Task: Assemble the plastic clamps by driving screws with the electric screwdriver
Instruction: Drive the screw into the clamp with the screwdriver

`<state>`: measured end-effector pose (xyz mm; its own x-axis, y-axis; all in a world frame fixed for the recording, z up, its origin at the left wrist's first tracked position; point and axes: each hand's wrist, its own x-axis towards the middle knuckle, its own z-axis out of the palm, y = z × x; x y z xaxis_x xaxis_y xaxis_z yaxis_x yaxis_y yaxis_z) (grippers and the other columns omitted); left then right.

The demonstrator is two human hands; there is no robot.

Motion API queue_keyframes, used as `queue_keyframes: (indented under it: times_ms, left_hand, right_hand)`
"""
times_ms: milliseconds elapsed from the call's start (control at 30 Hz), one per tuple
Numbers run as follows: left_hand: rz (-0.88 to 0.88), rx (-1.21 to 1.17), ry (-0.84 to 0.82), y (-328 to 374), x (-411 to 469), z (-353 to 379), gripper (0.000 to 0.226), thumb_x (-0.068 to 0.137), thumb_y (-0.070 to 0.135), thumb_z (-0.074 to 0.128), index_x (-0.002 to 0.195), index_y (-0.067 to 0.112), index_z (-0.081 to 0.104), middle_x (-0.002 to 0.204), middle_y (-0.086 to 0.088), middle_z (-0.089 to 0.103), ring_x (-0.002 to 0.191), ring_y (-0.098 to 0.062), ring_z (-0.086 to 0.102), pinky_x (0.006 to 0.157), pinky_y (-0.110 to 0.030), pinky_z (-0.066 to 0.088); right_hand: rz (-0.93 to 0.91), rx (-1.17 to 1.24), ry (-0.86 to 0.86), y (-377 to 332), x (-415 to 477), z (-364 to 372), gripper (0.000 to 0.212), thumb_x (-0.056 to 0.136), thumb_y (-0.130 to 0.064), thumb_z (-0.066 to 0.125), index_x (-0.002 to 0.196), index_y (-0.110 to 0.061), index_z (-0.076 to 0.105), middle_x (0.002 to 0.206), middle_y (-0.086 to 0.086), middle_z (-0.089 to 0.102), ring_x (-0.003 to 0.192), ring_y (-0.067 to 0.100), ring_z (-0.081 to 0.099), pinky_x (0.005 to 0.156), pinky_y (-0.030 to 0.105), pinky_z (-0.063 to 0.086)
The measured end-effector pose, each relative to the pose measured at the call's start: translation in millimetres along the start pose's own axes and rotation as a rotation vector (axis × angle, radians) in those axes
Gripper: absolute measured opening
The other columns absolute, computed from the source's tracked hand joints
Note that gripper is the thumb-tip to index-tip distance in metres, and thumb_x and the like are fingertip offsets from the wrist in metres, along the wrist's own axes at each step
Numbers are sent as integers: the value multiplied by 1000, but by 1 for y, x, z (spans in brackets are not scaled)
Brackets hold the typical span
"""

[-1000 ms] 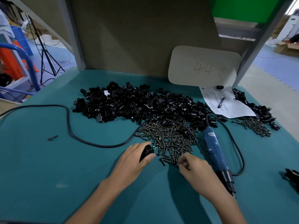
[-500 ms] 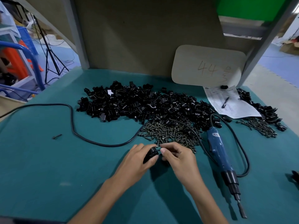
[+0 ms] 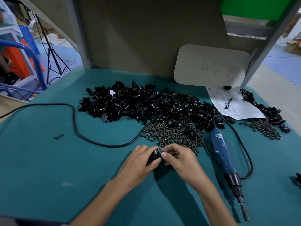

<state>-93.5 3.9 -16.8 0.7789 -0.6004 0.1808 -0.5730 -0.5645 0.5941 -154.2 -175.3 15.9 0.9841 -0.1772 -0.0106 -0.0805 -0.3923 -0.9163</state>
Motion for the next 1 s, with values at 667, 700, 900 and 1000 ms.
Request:
queue_keyframes:
  times_ms: [667,700,900,1000]
  left_hand:
    - [-21,101,3,-1,-1,2,63,91,74,17,128,36,50,100,21,46,93,0,35,75,-16,33]
    - [-24,103,9,-1,-1,3,62,91,75,16,125,36,50,99,21,47,92,0,35,73,-15,32]
    - [-42,107,49,-3,3,5,46,97,68,26,117,36,52,97,19,50,90,-2,38,71,-18,33]
    - [-36,111,67,-3,3,5,46,96,68,26,116,36,53,96,19,50,88,-1,37,69,-14,32]
  right_hand:
    - [43,-676,326,6,-6,-79,52,93,-68,44,108,-22,63,103,3,67,94,23,62,81,41,50]
    - [131,-749,406,15,-11,-96,54,93,-63,52,123,-18,58,117,12,64,105,33,58,89,45,46]
    - [490,-547,303,49,-29,-134,81,86,-52,77,148,-17,40,120,8,65,106,34,63,86,45,48]
    - [383,157,373,46,-30,-136,71,72,-40,84,129,-5,59,99,8,73,86,29,71,72,41,58]
